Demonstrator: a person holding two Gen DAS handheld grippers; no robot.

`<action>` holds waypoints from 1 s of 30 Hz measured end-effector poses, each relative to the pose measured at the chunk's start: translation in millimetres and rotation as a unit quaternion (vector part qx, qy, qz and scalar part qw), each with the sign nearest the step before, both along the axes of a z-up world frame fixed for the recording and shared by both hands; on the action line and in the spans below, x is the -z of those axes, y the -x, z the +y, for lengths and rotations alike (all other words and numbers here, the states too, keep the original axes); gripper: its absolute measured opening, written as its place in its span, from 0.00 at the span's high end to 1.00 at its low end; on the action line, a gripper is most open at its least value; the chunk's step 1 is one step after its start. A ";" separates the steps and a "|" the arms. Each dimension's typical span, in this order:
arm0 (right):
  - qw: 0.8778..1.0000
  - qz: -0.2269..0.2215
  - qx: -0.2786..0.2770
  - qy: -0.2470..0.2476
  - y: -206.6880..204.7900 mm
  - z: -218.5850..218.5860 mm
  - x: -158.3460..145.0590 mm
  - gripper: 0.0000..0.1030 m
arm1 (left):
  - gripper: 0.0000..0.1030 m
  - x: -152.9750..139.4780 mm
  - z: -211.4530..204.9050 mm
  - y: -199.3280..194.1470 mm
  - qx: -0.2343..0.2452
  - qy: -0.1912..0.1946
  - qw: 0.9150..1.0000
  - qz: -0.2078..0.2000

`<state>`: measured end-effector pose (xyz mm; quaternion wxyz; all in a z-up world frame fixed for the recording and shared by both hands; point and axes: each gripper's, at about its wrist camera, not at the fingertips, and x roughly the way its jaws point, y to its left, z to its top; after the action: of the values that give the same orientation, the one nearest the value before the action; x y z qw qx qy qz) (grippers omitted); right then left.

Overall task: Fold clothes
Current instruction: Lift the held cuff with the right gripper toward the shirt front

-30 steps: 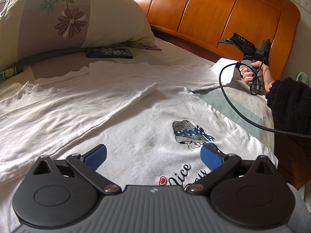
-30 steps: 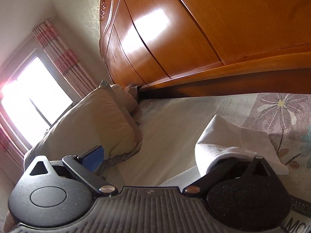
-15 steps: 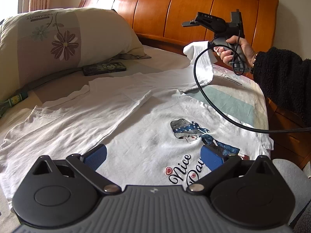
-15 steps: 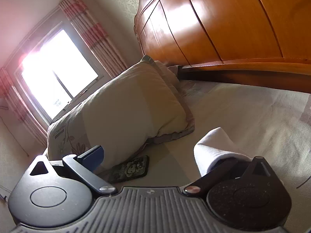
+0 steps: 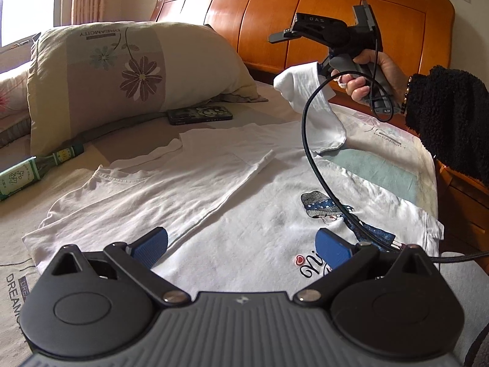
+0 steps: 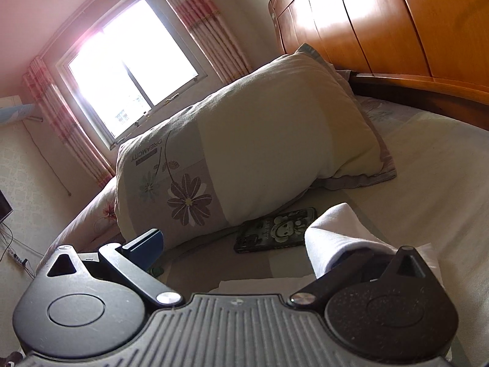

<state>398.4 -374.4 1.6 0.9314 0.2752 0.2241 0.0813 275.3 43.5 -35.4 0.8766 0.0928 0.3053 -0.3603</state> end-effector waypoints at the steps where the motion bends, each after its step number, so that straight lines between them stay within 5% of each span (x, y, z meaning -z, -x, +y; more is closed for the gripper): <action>1: 1.000 0.002 -0.007 0.002 -2.8 6.4 -1.3 0.00 | 0.01 -0.2 1.7 0.8 -0.002 -0.002 1.000 -0.001; 30: 0.984 0.024 -0.170 0.055 -46.3 158.1 -19.5 0.00 | 0.01 5.4 62.0 3.5 -0.062 -0.016 0.998 -0.006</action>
<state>444.7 -216.2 21.1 0.9121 0.1833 0.2940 0.2191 271.8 105.5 -40.8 0.8975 0.0898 0.3105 -0.3001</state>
